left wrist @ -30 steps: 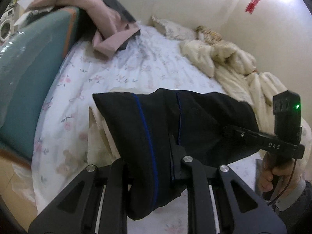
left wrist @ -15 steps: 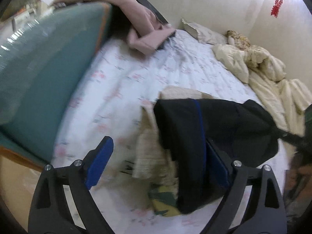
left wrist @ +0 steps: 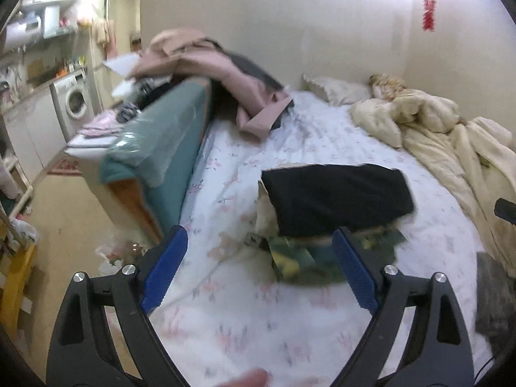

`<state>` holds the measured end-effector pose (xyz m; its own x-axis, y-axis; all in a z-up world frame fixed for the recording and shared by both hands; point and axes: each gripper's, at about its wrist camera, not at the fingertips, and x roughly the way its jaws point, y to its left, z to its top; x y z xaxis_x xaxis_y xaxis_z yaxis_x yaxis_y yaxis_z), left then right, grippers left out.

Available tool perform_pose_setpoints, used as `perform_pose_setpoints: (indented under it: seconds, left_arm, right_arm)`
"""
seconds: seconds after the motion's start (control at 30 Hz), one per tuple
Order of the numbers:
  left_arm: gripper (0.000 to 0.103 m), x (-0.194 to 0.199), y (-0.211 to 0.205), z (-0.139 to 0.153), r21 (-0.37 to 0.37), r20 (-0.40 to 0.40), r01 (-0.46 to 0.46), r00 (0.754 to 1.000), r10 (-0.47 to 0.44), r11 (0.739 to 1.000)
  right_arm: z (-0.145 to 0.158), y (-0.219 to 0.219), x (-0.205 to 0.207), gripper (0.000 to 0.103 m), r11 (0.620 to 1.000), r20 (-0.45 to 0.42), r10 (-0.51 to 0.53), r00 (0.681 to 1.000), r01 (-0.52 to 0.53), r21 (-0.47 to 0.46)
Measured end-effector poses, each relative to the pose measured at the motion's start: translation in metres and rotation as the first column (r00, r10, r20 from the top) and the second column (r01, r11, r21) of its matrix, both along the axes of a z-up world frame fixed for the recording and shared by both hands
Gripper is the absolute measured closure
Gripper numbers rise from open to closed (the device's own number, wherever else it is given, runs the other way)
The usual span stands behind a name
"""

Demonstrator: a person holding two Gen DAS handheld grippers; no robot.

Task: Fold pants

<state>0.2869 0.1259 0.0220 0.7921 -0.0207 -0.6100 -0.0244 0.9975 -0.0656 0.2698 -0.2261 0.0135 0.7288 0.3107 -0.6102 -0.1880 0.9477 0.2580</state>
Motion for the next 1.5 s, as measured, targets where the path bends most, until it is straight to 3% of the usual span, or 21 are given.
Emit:
perform_pose_setpoints:
  seconds: [0.13, 0.3, 0.4, 0.57, 0.7, 0.8, 0.93, 1.13, 1.27, 1.5]
  left_arm:
    - [0.014, -0.071, -0.015, 0.012, -0.030, 0.034, 0.014, 0.999, -0.013, 0.999]
    - [0.014, -0.152, -0.041, 0.027, 0.011, 0.125, 0.035, 0.992, -0.036, 0.999]
    - [0.013, -0.195, -0.046, 0.023, 0.026, 0.148, 0.010, 0.989, -0.014, 1.000]
    - [0.013, -0.227, -0.053, -0.006, -0.002, 0.040, 0.021, 0.999, -0.021, 1.000]
    - [0.000, -0.241, -0.057, -0.023, -0.008, 0.067, 0.005, 0.998, -0.005, 1.000]
    - [0.000, -0.239, -0.061, -0.034, -0.027, 0.061, 0.025, 0.998, -0.023, 0.999]
    - [0.000, -0.234, -0.074, -0.044, 0.045, 0.057, 0.027, 0.998, -0.030, 0.999]
    - [0.000, -0.238, -0.080, -0.048, 0.010, 0.044, 0.030, 0.999, -0.030, 0.999]
    - [0.000, -0.243, -0.086, -0.046, 0.056, 0.077, 0.038, 0.996, -0.042, 0.998]
    - [0.000, -0.241, -0.086, -0.046, 0.058, 0.076, 0.035, 0.996, -0.040, 0.998]
  right_arm:
    - [0.012, 0.026, -0.085, 0.016, 0.999, 0.075, 0.018, 0.997, -0.015, -0.037]
    - [0.017, 0.049, -0.162, 0.014, 0.996, 0.138, 0.028, 0.990, -0.015, -0.090]
    - [0.009, 0.053, -0.201, 0.007, 0.996, 0.159, 0.019, 0.987, -0.005, -0.086]
    - [-0.028, 0.054, -0.252, 0.000, 0.995, 0.184, -0.013, 0.983, 0.032, -0.099]
    - [-0.055, 0.051, -0.266, 0.000, 0.998, 0.138, -0.046, 0.989, 0.053, -0.046]
    - [-0.064, 0.060, -0.269, 0.000, 0.993, 0.154, -0.059, 0.986, 0.073, -0.089]
    - [-0.067, 0.071, -0.264, 0.000, 0.986, 0.191, -0.056, 0.980, 0.084, -0.145]
    - [-0.073, 0.070, -0.265, 0.000, 0.987, 0.174, -0.062, 0.983, 0.086, -0.133]
    - [-0.075, 0.068, -0.263, 0.000, 0.986, 0.171, -0.069, 0.983, 0.093, -0.140]
    - [-0.074, 0.065, -0.263, 0.000, 0.985, 0.171, -0.083, 0.982, 0.107, -0.134]
